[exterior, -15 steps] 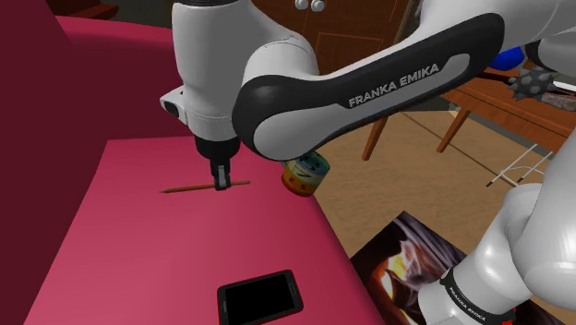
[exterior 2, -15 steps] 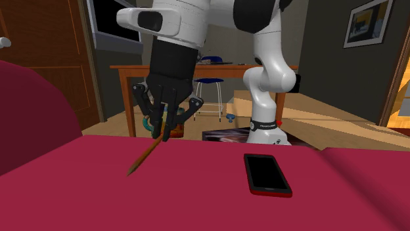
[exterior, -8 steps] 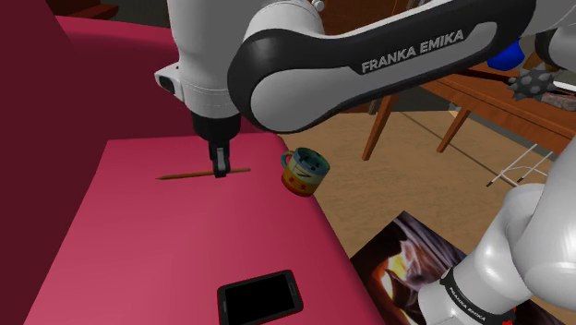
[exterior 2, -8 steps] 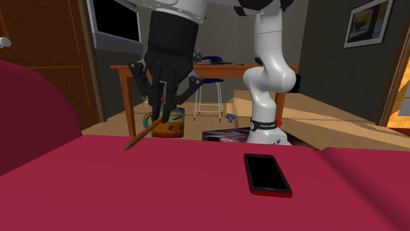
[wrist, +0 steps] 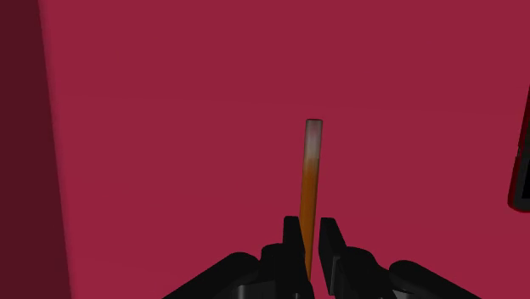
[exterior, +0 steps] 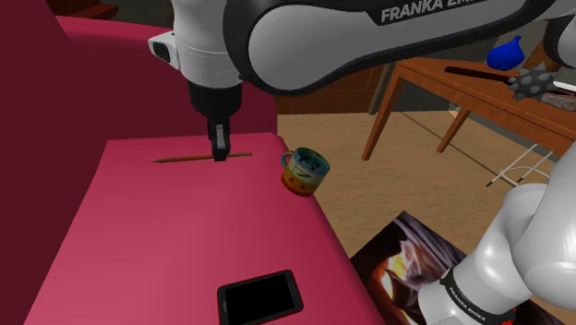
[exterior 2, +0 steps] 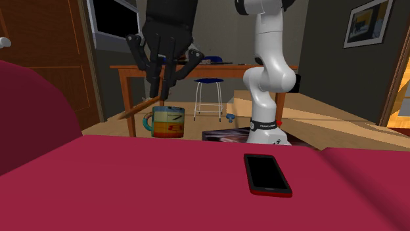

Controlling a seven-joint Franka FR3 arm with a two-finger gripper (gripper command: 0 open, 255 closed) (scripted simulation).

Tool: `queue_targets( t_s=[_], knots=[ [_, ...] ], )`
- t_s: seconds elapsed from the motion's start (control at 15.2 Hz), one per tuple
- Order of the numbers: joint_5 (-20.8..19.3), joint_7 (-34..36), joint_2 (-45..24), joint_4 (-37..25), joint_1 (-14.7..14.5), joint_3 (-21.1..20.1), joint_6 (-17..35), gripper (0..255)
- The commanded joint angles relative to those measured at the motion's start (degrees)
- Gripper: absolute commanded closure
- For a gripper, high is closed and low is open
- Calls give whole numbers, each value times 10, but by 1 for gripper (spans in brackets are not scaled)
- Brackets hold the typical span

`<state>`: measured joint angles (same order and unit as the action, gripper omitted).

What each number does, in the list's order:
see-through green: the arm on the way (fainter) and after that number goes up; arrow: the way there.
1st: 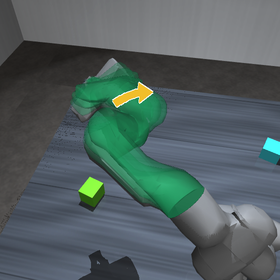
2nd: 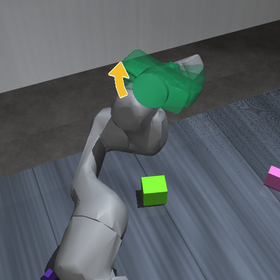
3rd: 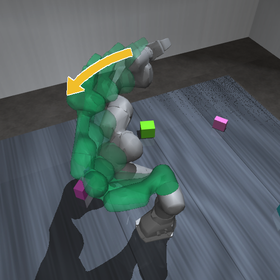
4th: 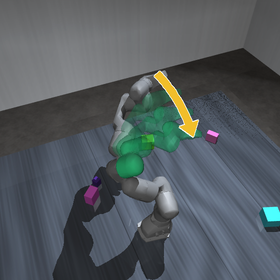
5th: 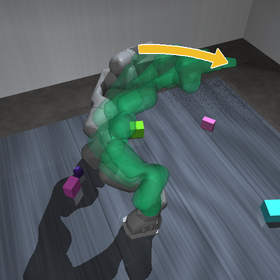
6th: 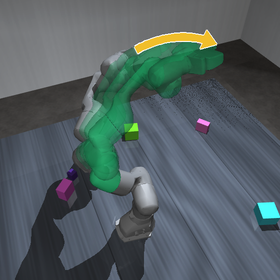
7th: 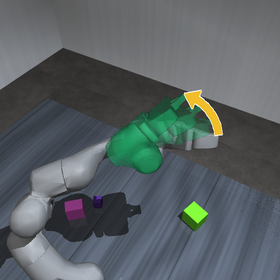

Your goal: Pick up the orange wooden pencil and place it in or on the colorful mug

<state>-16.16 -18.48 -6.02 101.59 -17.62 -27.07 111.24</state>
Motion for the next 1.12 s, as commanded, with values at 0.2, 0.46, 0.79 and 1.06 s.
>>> queue_targets(
  t_s=[0.2, 0.46, 0.79, 1.06],
  knots=[
    [30, -45, 56, 53, 25, 15, 13, 255],
    [63, -108, 124, 124, 49, 44, 34, 255],
    [91, -185, 195, 195, 70, 89, 50, 255],
    [103, -246, 242, 240, 85, 130, 57, 255]
  ],
)
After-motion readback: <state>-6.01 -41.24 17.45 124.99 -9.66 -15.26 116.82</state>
